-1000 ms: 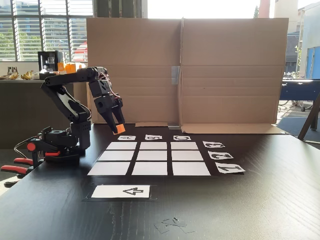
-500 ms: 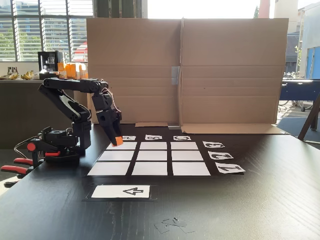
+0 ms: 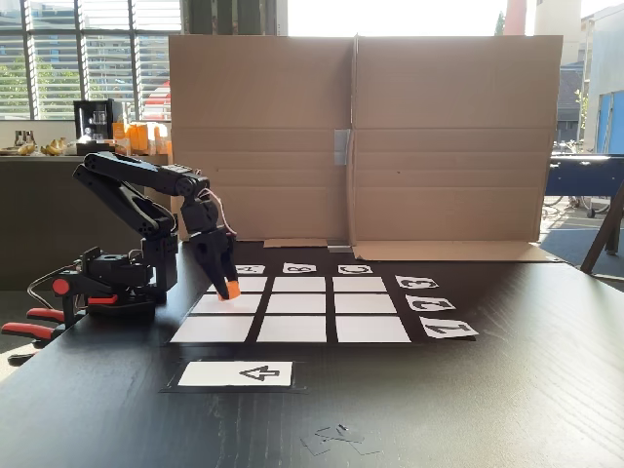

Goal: Pick up the round, orange token and place it in the grid on square A2.

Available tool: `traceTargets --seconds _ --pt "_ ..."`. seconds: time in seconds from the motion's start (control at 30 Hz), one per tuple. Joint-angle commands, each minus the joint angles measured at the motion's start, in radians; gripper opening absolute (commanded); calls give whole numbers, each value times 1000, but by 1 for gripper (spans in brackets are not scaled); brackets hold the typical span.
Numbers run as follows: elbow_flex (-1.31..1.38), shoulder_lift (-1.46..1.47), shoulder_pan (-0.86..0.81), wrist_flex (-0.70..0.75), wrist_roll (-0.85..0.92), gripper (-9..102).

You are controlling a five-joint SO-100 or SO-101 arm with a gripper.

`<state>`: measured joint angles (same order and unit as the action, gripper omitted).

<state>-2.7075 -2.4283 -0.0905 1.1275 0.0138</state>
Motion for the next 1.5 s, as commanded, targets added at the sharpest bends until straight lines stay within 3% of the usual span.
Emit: traceTargets --seconds 0.0,0.4,0.53,0.8,0.97,1.17,1.47 --pt "-23 -2 23 -26 8 -1" --pt "-55 3 26 -55 2 0" --pt "-67 3 20 -63 -6 11" --pt "-72 3 21 -72 -8 15" --pt "-72 5 17 -75 -9 29" --pt "-67 -3 0 -86 -9 32" --pt "5 8 -97 -327 -133 31"
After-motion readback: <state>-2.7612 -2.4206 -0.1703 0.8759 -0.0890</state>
